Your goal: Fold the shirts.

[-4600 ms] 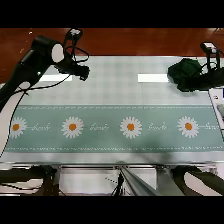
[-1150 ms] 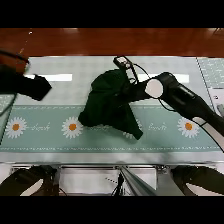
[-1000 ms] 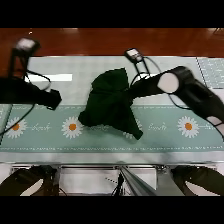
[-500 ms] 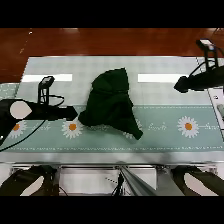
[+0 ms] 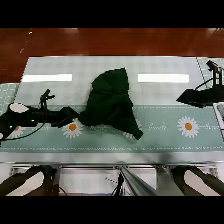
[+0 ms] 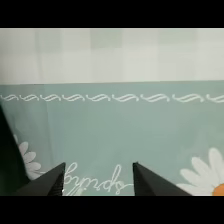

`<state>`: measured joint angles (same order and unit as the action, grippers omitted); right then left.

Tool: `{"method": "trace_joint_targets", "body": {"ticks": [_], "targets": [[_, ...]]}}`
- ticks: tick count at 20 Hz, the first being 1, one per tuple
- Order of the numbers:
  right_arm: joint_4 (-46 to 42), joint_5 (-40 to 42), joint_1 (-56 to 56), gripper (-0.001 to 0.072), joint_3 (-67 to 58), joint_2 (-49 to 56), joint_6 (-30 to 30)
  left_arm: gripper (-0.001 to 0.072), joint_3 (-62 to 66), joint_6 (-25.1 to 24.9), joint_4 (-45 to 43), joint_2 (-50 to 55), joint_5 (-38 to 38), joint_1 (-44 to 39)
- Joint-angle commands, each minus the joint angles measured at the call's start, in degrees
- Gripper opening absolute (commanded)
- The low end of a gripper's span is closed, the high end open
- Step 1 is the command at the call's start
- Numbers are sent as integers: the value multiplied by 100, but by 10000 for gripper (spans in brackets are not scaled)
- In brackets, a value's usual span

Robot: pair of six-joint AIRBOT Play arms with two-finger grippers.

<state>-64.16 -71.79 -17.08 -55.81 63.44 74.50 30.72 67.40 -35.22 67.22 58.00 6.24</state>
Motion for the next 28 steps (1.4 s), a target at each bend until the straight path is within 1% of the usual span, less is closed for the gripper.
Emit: {"method": "trace_joint_targets", "body": {"ticks": [1, 4, 5, 6, 7, 8, 10, 12, 14, 16, 18, 21, 22, 23, 26, 28], "targets": [[238, -76, -44, 502, 173, -4, -26, 711, -48, -826, 1335, 802, 26, -138], [249, -146, -44, 502, 173, -4, -22, 434, -46, -831, 1497, 1360, -15, -415], [249, -168, -44, 502, 173, -4, -22, 311, -46, -817, 1497, 1499, -15, -448], [243, -188, -44, 502, 173, -4, -22, 255, -46, -820, 1495, 1585, -13, -442], [236, -223, -44, 502, 173, -4, -22, 39, -46, -820, 1495, 1620, 13, -433], [227, -260, -44, 501, 173, -4, -24, 24, -44, -826, 1495, 1617, 44, -435], [214, -323, -44, 501, 236, -4, -20, 23, -44, -984, 1495, 1582, 138, -435], [385, -400, -44, 501, 605, -4, -28, 23, -44, -1003, 1495, 1537, 240, -435], [756, -435, 2, 501, 1237, -4, -125, 23, -44, -1128, 1495, 1460, 345, -435], [1353, -326, 326, 503, 1860, -4, -444, 23, -44, -1150, 1493, 1373, 446, -435], [1626, 92, 894, 503, 2288, -4, -560, 23, -44, -1145, 1493, 1268, 468, -435], [1676, 831, 1788, 514, 2463, -4, -557, 23, -44, -1143, 1495, 1139, 490, -435], [1786, 1084, 2041, 593, 2463, -4, -557, 23, -44, -1143, 1495, 1123, 514, -435], [1904, 1333, 2264, 604, 2463, -4, -557, 23, -44, -1143, 1495, 1123, 535, -435], [2116, 2037, 2889, 604, 2463, 26, -337, 23, -44, -1143, 1495, 1123, 551, -435], [2444, 2262, 3283, 604, 2463, 219, -317, 23, -44, -1145, 1495, 1123, 549, -435]]}}
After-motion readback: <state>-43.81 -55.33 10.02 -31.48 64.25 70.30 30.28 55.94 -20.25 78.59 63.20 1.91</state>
